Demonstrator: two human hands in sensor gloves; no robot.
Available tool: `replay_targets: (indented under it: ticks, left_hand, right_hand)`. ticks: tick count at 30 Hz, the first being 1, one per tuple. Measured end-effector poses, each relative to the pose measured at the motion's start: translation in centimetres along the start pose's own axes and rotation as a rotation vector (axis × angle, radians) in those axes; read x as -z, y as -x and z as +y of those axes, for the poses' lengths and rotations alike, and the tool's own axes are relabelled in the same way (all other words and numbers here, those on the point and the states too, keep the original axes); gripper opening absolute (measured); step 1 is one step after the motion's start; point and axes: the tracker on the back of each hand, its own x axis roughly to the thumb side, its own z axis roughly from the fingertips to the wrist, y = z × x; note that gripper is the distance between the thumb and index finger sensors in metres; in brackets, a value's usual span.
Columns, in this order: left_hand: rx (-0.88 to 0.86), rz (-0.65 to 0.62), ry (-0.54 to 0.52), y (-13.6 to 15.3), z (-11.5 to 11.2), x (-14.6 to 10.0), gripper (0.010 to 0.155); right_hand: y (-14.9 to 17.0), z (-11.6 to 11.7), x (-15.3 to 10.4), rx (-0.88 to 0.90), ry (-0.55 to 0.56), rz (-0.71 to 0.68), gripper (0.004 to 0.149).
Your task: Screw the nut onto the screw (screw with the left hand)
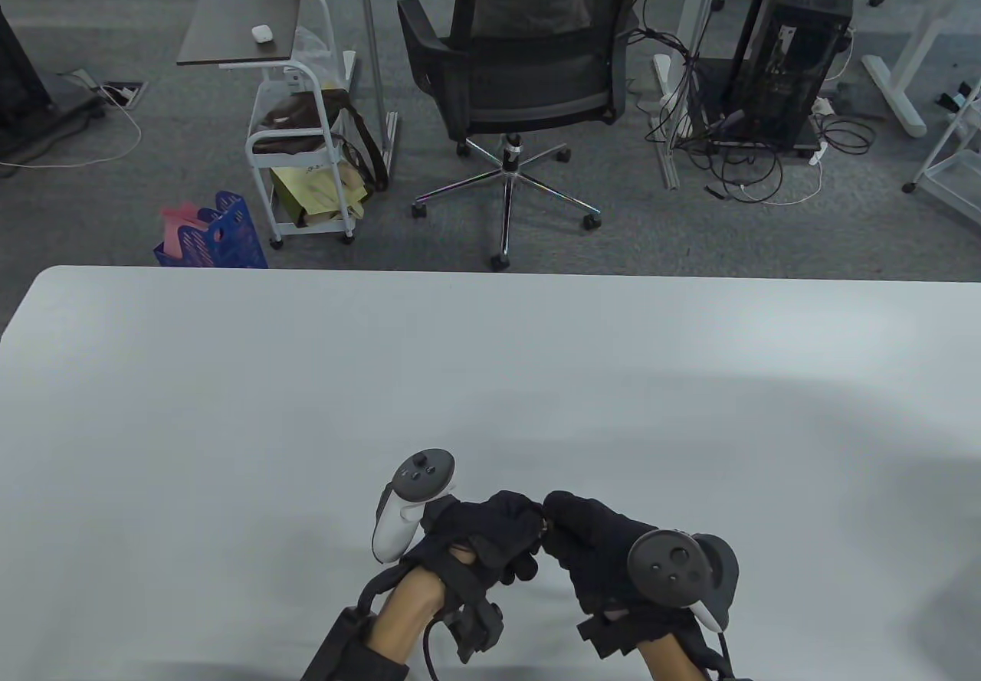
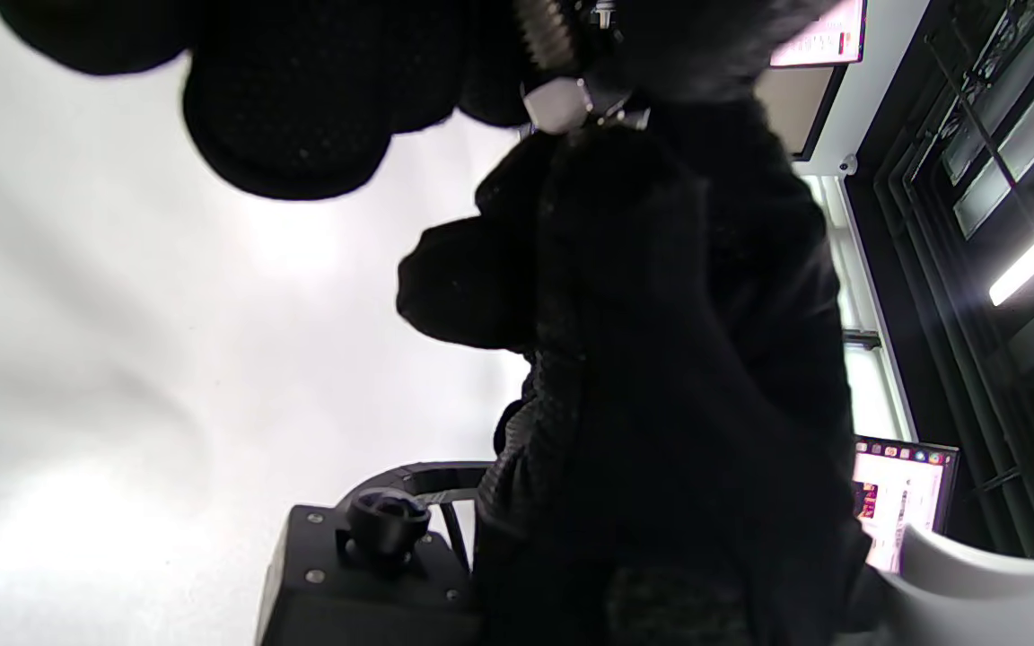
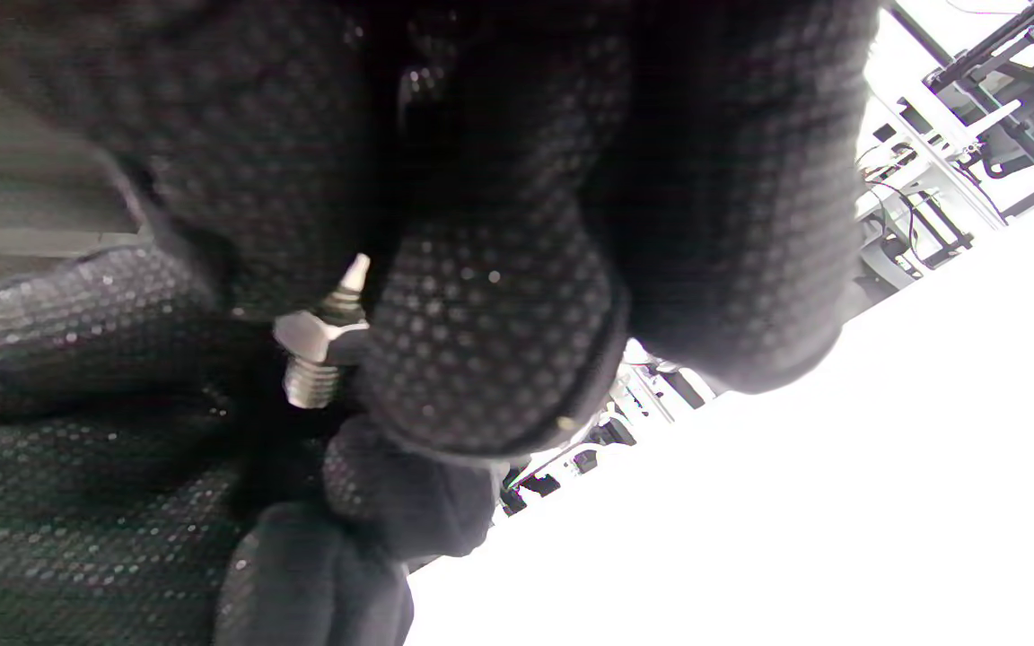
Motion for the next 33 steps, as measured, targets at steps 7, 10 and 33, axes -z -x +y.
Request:
replay_targets:
  ticks: [7, 10, 33]
  left_hand:
    - [0.047, 0.012, -0.014, -0.33, 0.0, 0.04, 0.055]
    - [0.018, 0.006, 0.017, -0.18, 0.01, 0.04, 0.057]
    - [0.036, 0.007, 0.021, -0.42, -0.3, -0.06, 0.061]
  right_hand:
    - [-0.09, -0.01, 0.01, 0.003, -0.003, 0.002, 0.048]
    - [-0.08, -0.05, 0.0, 0.007, 0.005, 0.002, 0.048]
    - [-0.06, -0.12, -0.03, 0.007, 0.004, 0.009, 0.048]
